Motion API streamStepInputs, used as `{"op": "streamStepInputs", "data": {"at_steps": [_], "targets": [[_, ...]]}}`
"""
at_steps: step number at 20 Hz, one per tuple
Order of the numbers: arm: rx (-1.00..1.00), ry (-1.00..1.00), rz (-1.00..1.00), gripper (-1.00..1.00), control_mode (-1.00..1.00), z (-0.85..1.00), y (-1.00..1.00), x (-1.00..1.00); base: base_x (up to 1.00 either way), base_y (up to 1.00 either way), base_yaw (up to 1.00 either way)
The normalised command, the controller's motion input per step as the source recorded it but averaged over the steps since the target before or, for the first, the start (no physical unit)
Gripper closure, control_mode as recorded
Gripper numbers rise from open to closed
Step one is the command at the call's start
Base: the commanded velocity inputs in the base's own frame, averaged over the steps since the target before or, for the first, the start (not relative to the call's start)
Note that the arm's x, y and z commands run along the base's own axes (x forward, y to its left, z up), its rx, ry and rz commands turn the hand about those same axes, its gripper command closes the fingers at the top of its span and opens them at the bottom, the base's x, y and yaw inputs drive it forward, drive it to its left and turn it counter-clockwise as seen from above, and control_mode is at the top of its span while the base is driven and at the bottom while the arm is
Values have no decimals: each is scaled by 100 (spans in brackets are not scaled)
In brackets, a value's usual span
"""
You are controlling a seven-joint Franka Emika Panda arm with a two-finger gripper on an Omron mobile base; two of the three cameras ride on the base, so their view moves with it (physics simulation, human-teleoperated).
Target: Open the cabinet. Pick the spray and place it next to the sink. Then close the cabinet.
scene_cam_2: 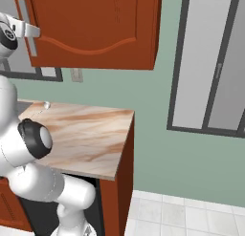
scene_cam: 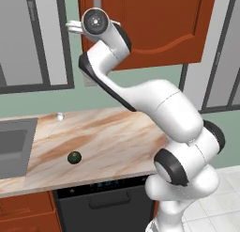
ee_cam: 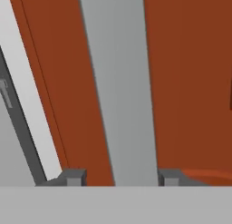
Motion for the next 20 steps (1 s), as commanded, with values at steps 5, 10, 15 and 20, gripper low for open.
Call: {"op": "streamStepInputs", "data": {"at_steps": [5,10,15,20], "targets": [[10,-3,0,100,-100,17,0,-50,0,0,0],[10,-6,0,100,-100,20,0,-58,0,0,0],[10,-6,0,100,-100,21,-1,-62,0,0,0],[9,-4,1,100,-100,23,-7,-62,0,0,0]]}}
